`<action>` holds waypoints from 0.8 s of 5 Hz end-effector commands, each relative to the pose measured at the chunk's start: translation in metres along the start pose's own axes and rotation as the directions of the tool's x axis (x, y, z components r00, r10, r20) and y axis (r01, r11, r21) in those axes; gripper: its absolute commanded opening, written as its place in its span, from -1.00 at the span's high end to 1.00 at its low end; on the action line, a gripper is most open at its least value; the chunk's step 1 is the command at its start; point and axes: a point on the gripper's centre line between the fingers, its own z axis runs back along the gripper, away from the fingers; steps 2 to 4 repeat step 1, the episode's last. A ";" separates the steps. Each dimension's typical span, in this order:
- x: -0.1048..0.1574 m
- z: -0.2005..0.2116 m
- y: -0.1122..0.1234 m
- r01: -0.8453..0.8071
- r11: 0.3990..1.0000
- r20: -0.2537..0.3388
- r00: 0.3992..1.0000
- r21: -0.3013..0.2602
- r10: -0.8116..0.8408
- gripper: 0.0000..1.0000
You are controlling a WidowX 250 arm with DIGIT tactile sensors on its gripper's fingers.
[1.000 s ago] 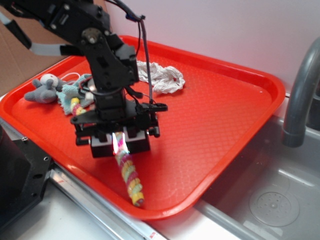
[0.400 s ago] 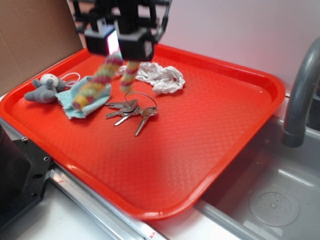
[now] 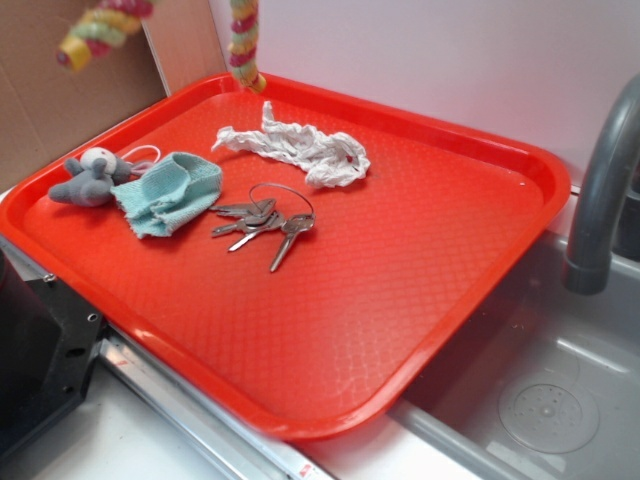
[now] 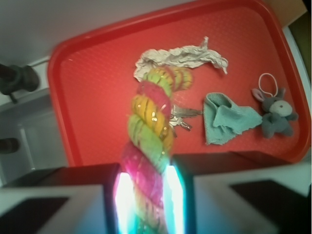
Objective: Grab the multicolored rope.
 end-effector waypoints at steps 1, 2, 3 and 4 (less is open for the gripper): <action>0.014 0.023 0.000 0.021 1.000 0.068 0.997 0.018 -0.022 1.00; 0.014 0.023 0.000 0.021 1.000 0.068 0.997 0.018 -0.022 1.00; 0.014 0.023 0.000 0.021 1.000 0.068 0.997 0.018 -0.022 1.00; 0.014 0.023 0.000 0.021 1.000 0.068 0.997 0.018 -0.022 1.00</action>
